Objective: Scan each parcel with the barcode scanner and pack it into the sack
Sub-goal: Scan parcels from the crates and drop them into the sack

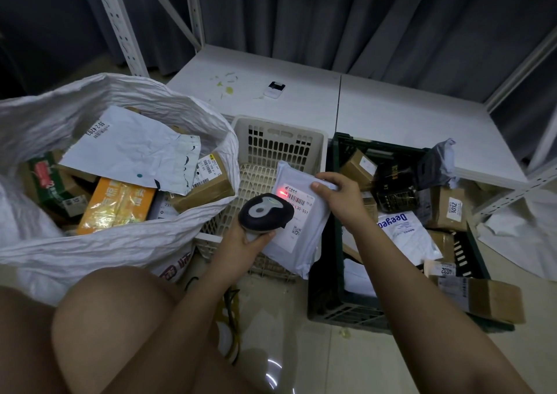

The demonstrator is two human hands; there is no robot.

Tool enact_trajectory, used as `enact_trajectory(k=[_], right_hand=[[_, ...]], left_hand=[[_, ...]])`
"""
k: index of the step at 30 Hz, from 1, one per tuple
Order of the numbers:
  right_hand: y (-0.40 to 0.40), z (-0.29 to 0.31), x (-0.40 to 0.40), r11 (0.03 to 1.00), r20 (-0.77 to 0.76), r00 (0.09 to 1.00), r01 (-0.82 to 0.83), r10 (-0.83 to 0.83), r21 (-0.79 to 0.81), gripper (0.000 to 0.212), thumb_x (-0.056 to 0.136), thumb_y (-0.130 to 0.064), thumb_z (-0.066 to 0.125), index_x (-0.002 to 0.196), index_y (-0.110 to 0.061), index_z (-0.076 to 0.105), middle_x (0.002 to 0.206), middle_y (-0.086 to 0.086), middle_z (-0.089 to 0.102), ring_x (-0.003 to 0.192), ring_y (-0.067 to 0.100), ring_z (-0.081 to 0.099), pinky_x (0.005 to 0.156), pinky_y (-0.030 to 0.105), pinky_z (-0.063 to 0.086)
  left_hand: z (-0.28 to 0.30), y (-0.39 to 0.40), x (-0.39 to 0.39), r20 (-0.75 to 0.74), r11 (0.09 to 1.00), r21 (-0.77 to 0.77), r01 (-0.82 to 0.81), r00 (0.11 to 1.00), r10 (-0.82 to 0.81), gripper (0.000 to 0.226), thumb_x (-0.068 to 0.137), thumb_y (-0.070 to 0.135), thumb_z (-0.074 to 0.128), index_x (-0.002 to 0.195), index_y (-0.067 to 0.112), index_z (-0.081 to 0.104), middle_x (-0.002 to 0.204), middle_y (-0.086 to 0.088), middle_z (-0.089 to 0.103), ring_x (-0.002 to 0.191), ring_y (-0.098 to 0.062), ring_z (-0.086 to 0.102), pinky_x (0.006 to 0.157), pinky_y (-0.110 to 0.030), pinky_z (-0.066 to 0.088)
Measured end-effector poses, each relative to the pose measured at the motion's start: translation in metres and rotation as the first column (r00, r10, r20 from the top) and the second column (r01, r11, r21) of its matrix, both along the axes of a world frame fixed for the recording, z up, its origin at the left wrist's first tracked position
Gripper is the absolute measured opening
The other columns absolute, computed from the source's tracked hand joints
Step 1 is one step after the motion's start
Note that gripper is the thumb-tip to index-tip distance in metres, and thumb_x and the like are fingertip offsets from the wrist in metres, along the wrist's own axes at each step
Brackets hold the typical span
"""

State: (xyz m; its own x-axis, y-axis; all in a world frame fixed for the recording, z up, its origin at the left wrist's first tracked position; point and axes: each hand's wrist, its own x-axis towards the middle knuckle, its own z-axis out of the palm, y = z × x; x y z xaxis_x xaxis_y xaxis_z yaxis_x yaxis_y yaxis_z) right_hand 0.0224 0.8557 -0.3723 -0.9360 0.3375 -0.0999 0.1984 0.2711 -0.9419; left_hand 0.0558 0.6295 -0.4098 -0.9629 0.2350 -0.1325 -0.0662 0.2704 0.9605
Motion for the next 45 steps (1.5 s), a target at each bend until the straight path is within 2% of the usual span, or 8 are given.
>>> enact_trajectory(k=[6,11,21,27,33,39,42,45], right_hand=[[-0.005,0.008,0.000,1.000,0.010,1.000,0.017,-0.017,-0.015,0.017,0.089,-0.017,0.068,0.106,-0.019,0.065,0.109,-0.002,0.060,0.102,0.019,0.060,0.078,0.027,0.053],[-0.017,0.030,0.001,1.000,-0.037,0.999,-0.016,0.016,-0.011,0.022,0.090,-0.018,0.067,0.111,-0.016,0.066,0.118,0.003,0.061,0.105,0.020,0.060,0.083,0.030,0.053],[-0.105,0.100,-0.038,0.996,-0.264,0.963,-0.065,0.049,-0.054,0.017,0.091,-0.012,0.064,0.108,-0.015,0.065,0.104,-0.003,0.063,0.090,0.010,0.059,0.079,0.022,0.050],[-0.205,0.114,-0.072,0.986,-0.312,0.944,-0.140,0.107,-0.086,0.024,0.092,-0.002,0.055,0.113,-0.013,0.062,0.106,-0.003,0.057,0.091,0.010,0.055,0.071,0.014,0.045],[-0.304,0.103,-0.099,0.986,-0.365,0.926,-0.137,0.093,-0.096,0.027,0.092,-0.011,0.054,0.116,-0.022,0.057,0.123,0.001,0.051,0.102,0.013,0.053,0.091,0.031,0.047],[-0.395,0.085,-0.122,0.990,-0.394,0.918,-0.100,0.055,-0.096,0.036,0.096,-0.007,0.049,0.131,-0.014,0.050,0.128,0.002,0.034,0.081,-0.005,0.050,0.062,0.002,0.035],[-0.414,0.061,-0.125,0.969,-0.441,0.866,-0.173,0.236,0.179,0.033,0.095,-0.010,0.052,0.127,-0.018,0.055,0.119,-0.002,0.030,0.076,0.004,0.051,0.061,0.019,0.043],[-0.417,0.030,-0.128,0.732,-0.327,0.740,-0.314,0.588,0.604,0.035,0.090,-0.006,0.055,0.124,-0.015,0.061,0.121,0.006,0.036,0.094,0.029,0.052,0.062,0.031,0.040]], left_hand=[[0.008,0.002,0.002,-0.020,0.998,0.052,-0.041,0.999,0.042,0.060,0.084,0.023,0.072,0.137,0.019,0.045,0.131,0.008,0.054,0.119,-0.005,0.049,0.093,-0.015,0.039],[0.021,-0.002,-0.001,-0.011,0.978,0.166,-0.122,0.992,0.126,0.054,0.084,0.019,0.072,0.133,0.021,0.049,0.130,0.003,0.057,0.120,-0.014,0.054,0.097,-0.031,0.048],[0.121,-0.080,-0.037,-0.202,0.914,0.221,-0.341,0.901,0.385,0.052,0.087,0.018,0.069,0.134,0.014,0.049,0.120,0.005,0.058,0.106,-0.007,0.055,0.070,-0.001,0.043],[0.151,-0.168,-0.052,-0.261,0.843,0.200,-0.500,0.802,0.538,0.041,0.087,0.015,0.069,0.125,0.008,0.052,0.100,-0.003,0.066,0.071,-0.003,0.061,0.053,-0.007,0.044],[0.141,-0.257,-0.051,-0.230,0.716,0.226,-0.660,0.678,0.698,0.041,0.085,0.016,0.071,0.121,0.018,0.051,0.103,0.007,0.063,0.085,0.000,0.061,0.071,-0.010,0.046],[0.108,-0.329,-0.057,-0.130,0.555,0.244,-0.796,0.540,0.832,0.053,0.084,0.022,0.072,0.130,0.014,0.050,0.119,-0.009,0.064,0.107,-0.028,0.063,0.089,-0.038,0.054],[0.089,-0.342,-0.062,-0.085,0.519,0.246,-0.819,0.515,0.853,0.046,0.085,0.020,0.071,0.125,0.015,0.051,0.119,-0.008,0.064,0.103,-0.025,0.064,0.082,-0.028,0.055],[0.069,-0.349,-0.062,-0.063,0.540,0.214,-0.814,0.540,0.839,0.045,0.085,0.021,0.070,0.126,0.008,0.054,0.116,-0.014,0.065,0.091,-0.020,0.066,0.060,-0.010,0.048]])
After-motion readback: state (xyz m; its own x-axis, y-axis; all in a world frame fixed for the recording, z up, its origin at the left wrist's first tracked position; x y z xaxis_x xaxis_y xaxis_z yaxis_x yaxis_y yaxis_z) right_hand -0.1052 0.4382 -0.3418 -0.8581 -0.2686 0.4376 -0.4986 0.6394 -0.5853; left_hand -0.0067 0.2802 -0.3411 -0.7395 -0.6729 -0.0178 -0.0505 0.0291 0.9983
